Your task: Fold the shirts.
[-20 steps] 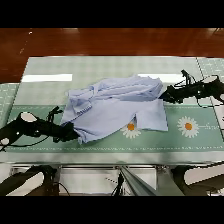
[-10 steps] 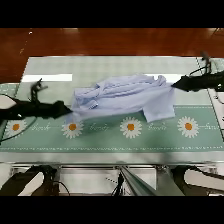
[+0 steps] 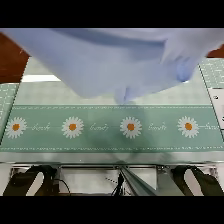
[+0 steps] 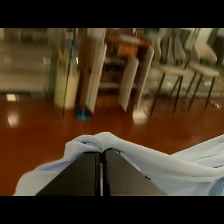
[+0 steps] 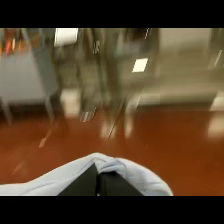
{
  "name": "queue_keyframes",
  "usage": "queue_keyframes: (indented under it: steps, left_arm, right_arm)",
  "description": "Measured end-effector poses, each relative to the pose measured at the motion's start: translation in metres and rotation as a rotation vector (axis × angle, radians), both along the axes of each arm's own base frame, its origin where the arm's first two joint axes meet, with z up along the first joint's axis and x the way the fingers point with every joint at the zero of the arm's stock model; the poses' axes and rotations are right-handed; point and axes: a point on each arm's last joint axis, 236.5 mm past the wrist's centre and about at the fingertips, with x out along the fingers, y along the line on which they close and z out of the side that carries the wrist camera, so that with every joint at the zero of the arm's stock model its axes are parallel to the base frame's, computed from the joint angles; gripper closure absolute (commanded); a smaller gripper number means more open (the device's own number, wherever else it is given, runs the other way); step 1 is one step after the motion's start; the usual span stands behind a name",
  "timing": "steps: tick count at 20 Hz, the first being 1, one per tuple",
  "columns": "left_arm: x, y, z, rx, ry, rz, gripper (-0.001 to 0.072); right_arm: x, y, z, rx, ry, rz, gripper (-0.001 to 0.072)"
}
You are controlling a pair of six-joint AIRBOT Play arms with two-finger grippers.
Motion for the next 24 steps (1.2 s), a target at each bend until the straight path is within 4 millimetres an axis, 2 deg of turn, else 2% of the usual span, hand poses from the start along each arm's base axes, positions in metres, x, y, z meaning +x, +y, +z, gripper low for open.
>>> queue_keyframes:
  steps: [2, 5, 8, 10, 12, 15, 17, 20, 23, 24]
  left_arm:
    - [-0.042, -0.001, 0.032, 0.017, -0.109, 0.011, 0.0684]
    - [-0.084, 0.001, 0.046, 0.049, -0.151, 0.046, 0.0685]
    - [-0.104, 0.008, 0.033, 0.089, -0.088, 0.096, 0.0684]
    - [-0.107, 0.015, 0.014, 0.123, -0.006, 0.135, 0.0685]
    - [-0.103, 0.024, -0.015, 0.155, 0.125, 0.170, 0.0685]
    - [-0.089, 0.033, -0.072, 0.203, 0.375, 0.180, 0.0685]
    - [-0.074, 0.038, -0.112, 0.223, 0.542, 0.176, 0.0684]
    - [-0.040, 0.043, -0.169, 0.222, 0.736, 0.164, 0.0683]
    - [0.011, 0.048, -0.216, 0.198, 0.840, 0.163, 0.0683]
    - [0.034, 0.050, -0.232, 0.184, 0.862, 0.167, 0.0683]
  right_arm:
    - [-0.044, 0.000, 0.046, -0.036, -0.107, -0.084, 0.0683]
    - [-0.097, -0.001, 0.081, -0.053, -0.162, -0.190, 0.0683]
    - [-0.130, -0.002, 0.077, -0.089, -0.088, -0.262, 0.0683]
    - [-0.142, -0.004, 0.059, -0.114, 0.004, -0.293, 0.0683]
    - [-0.146, -0.012, 0.037, -0.142, 0.112, -0.329, 0.0684]
    - [-0.133, -0.024, -0.004, -0.177, 0.307, -0.331, 0.0685]
    - [-0.109, -0.026, -0.028, -0.182, 0.423, -0.278, 0.0685]
    - [-0.056, -0.032, -0.064, -0.150, 0.587, -0.180, 0.0685]
    - [0.011, -0.041, -0.107, -0.084, 0.728, -0.087, 0.0685]
    - [0.034, -0.044, -0.122, -0.065, 0.766, -0.063, 0.0685]
